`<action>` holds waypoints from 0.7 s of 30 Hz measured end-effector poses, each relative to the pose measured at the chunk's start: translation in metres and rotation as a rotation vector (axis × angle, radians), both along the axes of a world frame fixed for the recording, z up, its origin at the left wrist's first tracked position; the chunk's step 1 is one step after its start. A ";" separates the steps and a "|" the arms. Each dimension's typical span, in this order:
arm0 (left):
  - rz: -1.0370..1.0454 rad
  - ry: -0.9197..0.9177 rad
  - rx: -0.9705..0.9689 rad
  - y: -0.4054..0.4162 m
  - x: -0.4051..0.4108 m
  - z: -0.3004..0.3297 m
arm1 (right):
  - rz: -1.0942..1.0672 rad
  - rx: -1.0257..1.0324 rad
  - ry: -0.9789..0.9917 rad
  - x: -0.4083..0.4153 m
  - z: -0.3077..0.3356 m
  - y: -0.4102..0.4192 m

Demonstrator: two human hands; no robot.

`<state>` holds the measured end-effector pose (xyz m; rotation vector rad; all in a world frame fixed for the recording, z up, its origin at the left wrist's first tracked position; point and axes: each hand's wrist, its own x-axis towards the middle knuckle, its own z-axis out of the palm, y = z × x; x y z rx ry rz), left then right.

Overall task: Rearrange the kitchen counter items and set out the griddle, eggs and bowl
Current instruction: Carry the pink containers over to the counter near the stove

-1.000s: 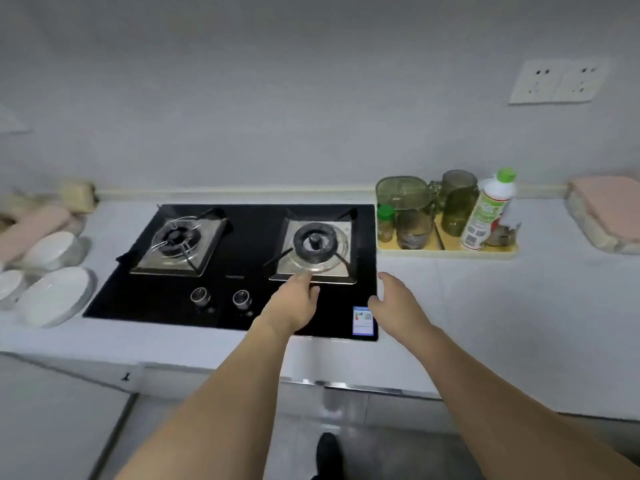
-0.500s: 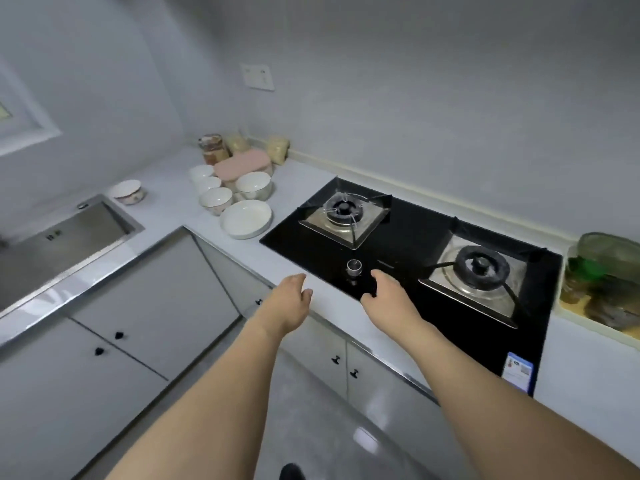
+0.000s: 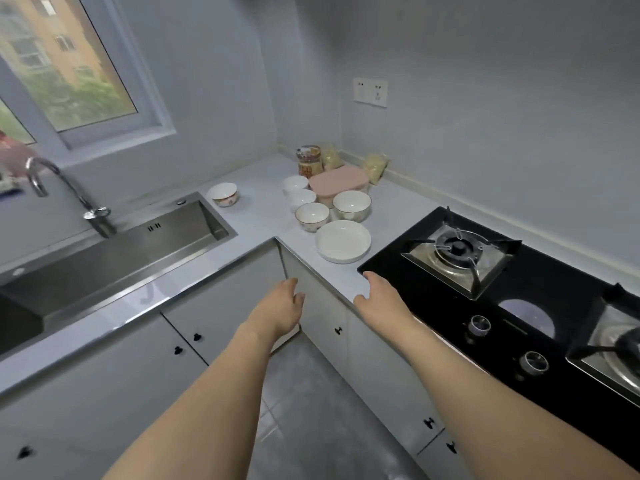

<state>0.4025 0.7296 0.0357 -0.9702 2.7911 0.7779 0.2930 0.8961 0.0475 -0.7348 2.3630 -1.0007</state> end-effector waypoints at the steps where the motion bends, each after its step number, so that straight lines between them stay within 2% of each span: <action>1: 0.010 0.007 0.014 -0.013 -0.002 0.001 | -0.001 0.007 -0.003 -0.002 -0.001 -0.012; 10: 0.022 0.018 0.088 -0.092 -0.052 -0.008 | -0.022 0.023 -0.021 -0.052 -0.006 -0.096; 21: 0.066 0.043 0.036 -0.212 -0.176 0.008 | -0.123 0.004 -0.004 -0.191 -0.005 -0.204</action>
